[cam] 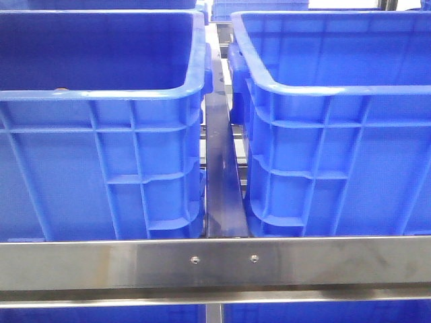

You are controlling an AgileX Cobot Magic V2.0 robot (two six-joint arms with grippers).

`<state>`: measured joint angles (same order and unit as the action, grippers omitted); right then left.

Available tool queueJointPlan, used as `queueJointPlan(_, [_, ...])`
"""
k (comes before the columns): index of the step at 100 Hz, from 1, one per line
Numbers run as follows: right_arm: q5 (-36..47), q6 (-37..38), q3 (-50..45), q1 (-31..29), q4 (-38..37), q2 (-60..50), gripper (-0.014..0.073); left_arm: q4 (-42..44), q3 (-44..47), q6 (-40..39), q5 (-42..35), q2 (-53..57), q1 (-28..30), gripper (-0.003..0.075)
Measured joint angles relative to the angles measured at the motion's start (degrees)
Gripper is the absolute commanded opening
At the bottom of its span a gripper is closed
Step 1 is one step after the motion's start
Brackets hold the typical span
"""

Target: Pick red and yellow buttons and place in box

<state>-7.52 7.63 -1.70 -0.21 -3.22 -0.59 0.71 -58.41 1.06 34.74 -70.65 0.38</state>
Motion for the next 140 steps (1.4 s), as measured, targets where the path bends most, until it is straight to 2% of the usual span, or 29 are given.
queueJointPlan(17, [0.0,0.0,0.0,0.0,0.0,0.0,-0.0061,0.0,-7.7,0.0,7.1,-11.7,0.0,0.0535])
queueJointPlan(51, [0.0,0.0,0.0,0.0,0.0,0.0,-0.0061,-1.1,-18.8,0.1,16.4,-26.3,0.0,0.0535])
queueJointPlan(113, [0.0,0.0,0.0,0.0,0.0,0.0,-0.0061,-1.2,-21.5,0.1,16.7,-34.8,0.0,0.0526])
queueJointPlan(122, [0.0,0.0,0.0,0.0,0.0,0.0,-0.0061,-1.2,-21.5,0.1,16.5,-34.8,0.0,0.0459])
queueJointPlan(140, [0.0,0.1,0.0,0.0,0.0,0.0,-0.0061,-1.5,-21.5,0.1,16.4,-34.9,0.0,0.0193])
